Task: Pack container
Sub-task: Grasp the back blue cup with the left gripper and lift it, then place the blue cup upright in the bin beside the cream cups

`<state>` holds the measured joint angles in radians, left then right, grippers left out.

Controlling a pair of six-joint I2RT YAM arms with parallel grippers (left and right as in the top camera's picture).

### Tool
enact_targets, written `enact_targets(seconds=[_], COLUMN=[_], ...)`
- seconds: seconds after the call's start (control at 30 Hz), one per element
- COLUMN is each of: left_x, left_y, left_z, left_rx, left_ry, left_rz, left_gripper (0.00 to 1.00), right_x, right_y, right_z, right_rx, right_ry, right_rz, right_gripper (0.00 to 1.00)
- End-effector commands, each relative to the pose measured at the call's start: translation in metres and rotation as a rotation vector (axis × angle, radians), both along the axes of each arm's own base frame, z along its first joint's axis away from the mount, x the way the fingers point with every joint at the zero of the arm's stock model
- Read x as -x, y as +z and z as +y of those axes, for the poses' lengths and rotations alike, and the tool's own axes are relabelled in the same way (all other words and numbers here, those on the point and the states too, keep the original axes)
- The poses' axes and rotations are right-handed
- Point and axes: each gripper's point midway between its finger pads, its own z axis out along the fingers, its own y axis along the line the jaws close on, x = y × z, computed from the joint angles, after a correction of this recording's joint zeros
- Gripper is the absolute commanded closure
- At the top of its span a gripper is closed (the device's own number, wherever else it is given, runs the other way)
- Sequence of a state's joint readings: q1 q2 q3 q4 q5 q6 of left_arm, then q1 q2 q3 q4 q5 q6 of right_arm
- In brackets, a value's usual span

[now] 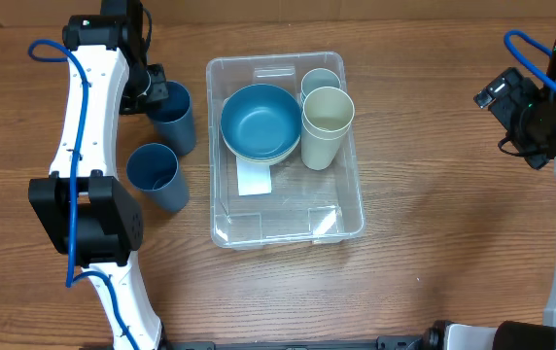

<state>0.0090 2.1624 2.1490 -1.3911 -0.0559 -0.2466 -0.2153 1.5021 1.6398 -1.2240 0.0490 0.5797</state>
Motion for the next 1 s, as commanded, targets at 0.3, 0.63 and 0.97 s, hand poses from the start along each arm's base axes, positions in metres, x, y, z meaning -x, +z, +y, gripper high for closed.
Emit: enact_targets(seconds=[0.3,0.63,0.97], left_x=[0.036,0.131,0.125], left_y=[0.176,0.2,0.093], left_z=[0.005,-0.123,-0.224], left_rx=[-0.113,0.018,0.038], left_ry=[0.007,-0.351,-0.565], left_rz=[-0.374,-0.327,-0.217], left_gripper=[0.96,0.96,0.96], right_x=[0.0,0.0,0.0], right_y=[0.004,0.004,0.004], right_z=[0.0,0.0,0.0], right_rx=[0.004,0.004,0.004], right_ry=[-0.001,-0.001,-0.001], right_rz=[-0.013,-0.013,-0.013], right_gripper=[0.0,0.0,0.0])
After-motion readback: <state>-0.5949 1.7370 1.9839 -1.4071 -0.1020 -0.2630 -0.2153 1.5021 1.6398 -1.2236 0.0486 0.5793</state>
